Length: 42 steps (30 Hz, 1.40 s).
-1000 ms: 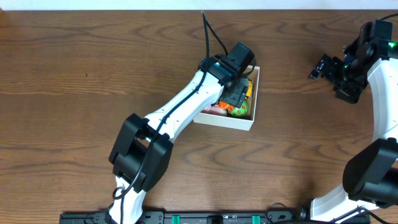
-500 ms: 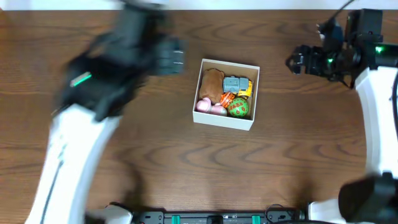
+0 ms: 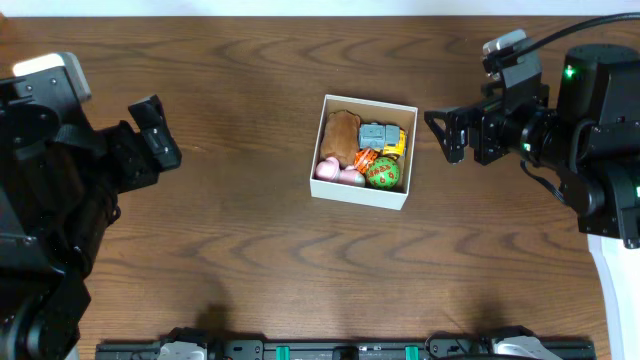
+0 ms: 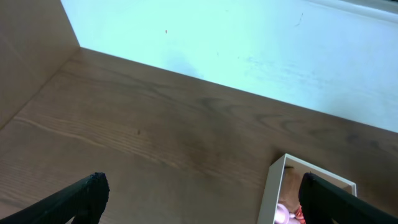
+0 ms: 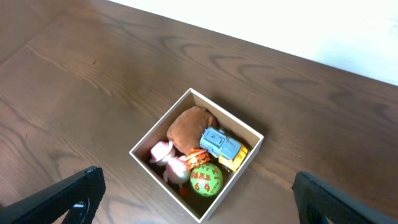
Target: Pack container
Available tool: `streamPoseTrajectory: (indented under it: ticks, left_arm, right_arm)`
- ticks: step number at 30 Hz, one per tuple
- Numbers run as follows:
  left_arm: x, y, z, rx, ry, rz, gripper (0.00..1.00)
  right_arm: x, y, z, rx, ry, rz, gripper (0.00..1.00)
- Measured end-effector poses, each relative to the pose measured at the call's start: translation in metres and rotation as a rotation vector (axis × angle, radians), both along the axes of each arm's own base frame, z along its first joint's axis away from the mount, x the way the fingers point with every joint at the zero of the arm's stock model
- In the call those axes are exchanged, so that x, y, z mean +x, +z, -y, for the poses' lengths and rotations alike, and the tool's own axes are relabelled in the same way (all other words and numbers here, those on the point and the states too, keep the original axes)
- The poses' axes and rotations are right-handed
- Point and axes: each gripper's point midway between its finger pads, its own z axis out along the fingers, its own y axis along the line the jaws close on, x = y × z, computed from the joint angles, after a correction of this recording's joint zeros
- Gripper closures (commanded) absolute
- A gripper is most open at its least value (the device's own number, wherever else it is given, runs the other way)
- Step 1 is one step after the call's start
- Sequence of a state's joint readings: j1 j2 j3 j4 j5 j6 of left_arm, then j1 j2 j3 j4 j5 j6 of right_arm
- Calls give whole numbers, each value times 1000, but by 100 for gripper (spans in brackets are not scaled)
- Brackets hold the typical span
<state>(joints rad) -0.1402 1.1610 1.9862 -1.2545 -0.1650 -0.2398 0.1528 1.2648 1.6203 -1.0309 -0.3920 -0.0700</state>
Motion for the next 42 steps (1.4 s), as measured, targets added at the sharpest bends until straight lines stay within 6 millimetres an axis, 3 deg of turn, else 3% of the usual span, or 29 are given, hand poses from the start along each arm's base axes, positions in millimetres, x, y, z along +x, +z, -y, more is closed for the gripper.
streamPoseTrajectory:
  ticks: [11, 18, 25, 29, 33, 36, 38, 42]
  left_arm:
    - [-9, 6, -1, -4, 0, 25, 2]
    - [-8, 5, -1, -3, 0, 23, 2]
    - [-8, 5, -1, -3, 0, 23, 2]
    - [-8, 5, -1, -3, 0, 23, 2]
    - [-8, 5, -1, -3, 0, 22, 2]
    - [-8, 5, -1, -3, 0, 21, 2]
    - [-8, 4, -1, -3, 0, 20, 2]
    - [-8, 4, -1, -3, 0, 20, 2]
  right_arm:
    - [-4, -6, 2, -11, -6, -32, 1]
    - [10, 11, 10, -23, -41, 71, 1]
    - [-2, 41, 52, -69, -199, 187, 1]
    - [-34, 64, 84, -103, -329, 299, 1]
    - [-78, 45, 98, -120, -393, 335, 1]
    - [-95, 22, 100, -119, -408, 371, 1]
    - [-99, -7, 101, -122, -413, 365, 1]
    - [-94, -85, 106, -138, -431, 308, 1]
